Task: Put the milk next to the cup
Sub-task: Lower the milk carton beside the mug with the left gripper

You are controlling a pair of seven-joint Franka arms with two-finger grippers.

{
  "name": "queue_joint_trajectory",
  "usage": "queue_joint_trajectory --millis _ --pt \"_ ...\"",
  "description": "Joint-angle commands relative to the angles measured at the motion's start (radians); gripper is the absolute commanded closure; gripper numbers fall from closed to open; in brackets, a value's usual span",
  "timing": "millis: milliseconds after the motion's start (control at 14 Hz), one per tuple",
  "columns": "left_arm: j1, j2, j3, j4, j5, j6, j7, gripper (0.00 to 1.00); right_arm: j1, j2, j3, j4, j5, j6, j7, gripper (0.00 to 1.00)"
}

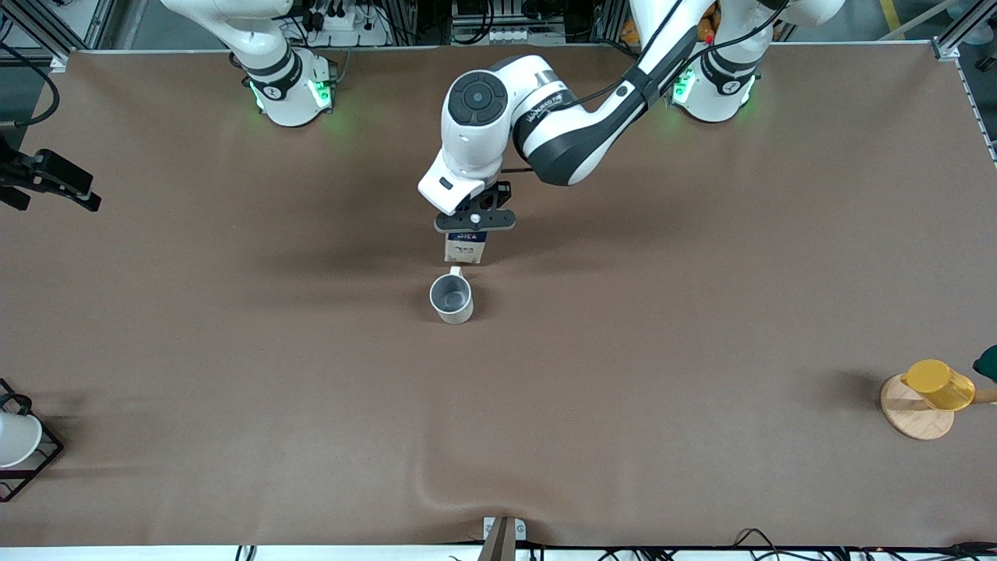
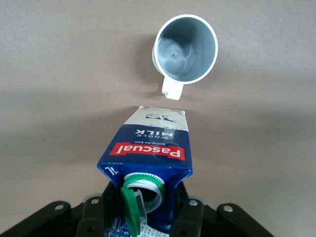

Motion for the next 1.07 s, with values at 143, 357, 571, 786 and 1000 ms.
queue_joint_trajectory --millis 143,357,571,786,1000 --pt "-0.017 0.048 0.015 0.032 0.027 0.029 0.011 0.87 0.007 0.0 0.001 -0.006 -0.001 0.008 0.003 0.0" --pt "-0.024 0.051 0.017 0.032 0.027 0.031 0.011 0.86 0.005 -0.003 0.001 -0.004 -0.001 0.002 0.003 0.0" --pt "-0.025 0.057 0.029 0.032 0.028 0.037 0.013 0.81 0.005 0.001 0.001 -0.007 -0.001 0.001 0.006 0.0" --pt "-0.04 0.063 0.037 0.032 0.028 0.065 0.013 0.31 0.008 0.003 0.001 -0.007 -0.001 0.004 0.006 0.0" --pt "-0.056 0.056 0.049 0.032 0.028 0.077 0.011 0.0 0.01 0.003 0.005 -0.006 -0.001 -0.001 0.006 0.0"
